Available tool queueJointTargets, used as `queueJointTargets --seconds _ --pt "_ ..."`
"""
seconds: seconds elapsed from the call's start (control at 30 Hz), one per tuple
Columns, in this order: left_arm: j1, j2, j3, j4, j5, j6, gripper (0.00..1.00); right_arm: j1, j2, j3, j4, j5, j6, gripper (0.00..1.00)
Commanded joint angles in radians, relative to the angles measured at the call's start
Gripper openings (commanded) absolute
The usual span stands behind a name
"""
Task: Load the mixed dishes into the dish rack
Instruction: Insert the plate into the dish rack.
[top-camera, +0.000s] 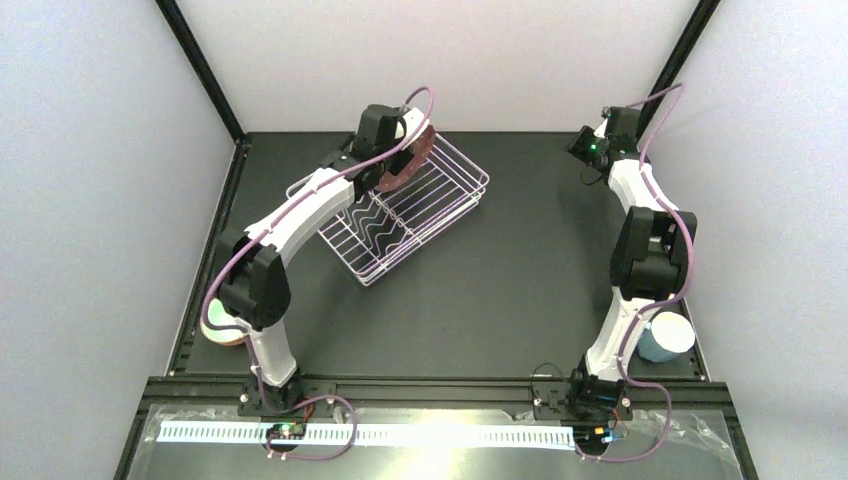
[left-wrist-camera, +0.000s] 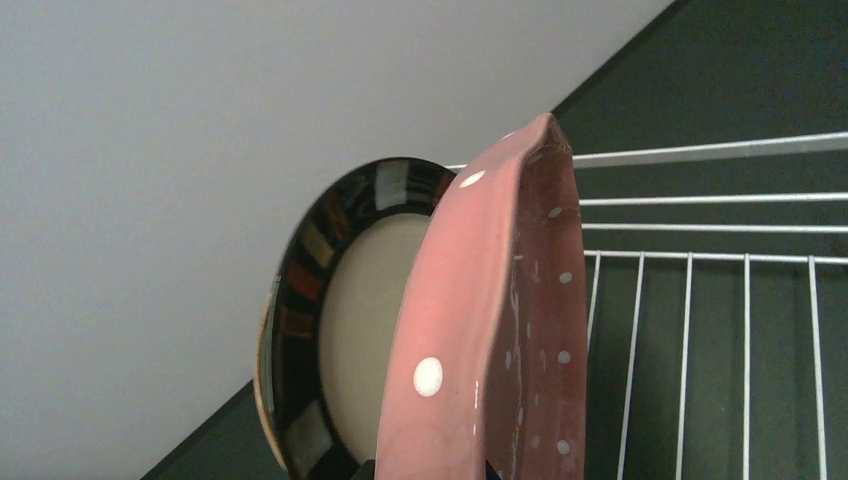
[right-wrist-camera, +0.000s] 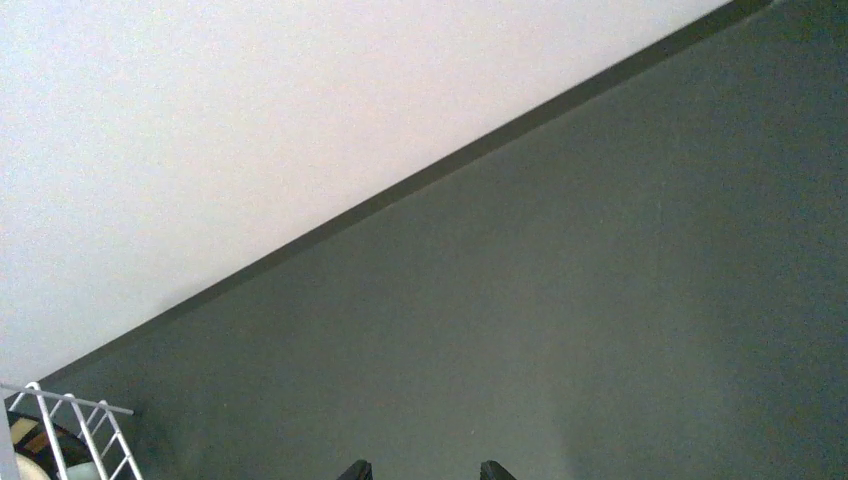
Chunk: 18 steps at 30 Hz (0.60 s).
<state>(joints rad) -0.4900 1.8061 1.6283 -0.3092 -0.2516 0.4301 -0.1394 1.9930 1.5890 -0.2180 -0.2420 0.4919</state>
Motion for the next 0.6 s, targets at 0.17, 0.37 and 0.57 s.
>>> queueJointTargets --seconds 0.17,0.37,0.57 --pt "0.009 0.056 0.046 0.191 -0.009 0.127 0.01 0.003 0.033 -0.008 0.112 0.027 -0.054 0.62" --pt "0.009 0.088 0.040 0.200 -0.024 0.191 0.01 0.003 0.040 -0.009 0.127 0.035 -0.066 0.62" --pt "0.012 0.107 0.026 0.229 -0.025 0.202 0.01 0.004 0.042 -0.014 0.138 0.036 -0.077 0.62"
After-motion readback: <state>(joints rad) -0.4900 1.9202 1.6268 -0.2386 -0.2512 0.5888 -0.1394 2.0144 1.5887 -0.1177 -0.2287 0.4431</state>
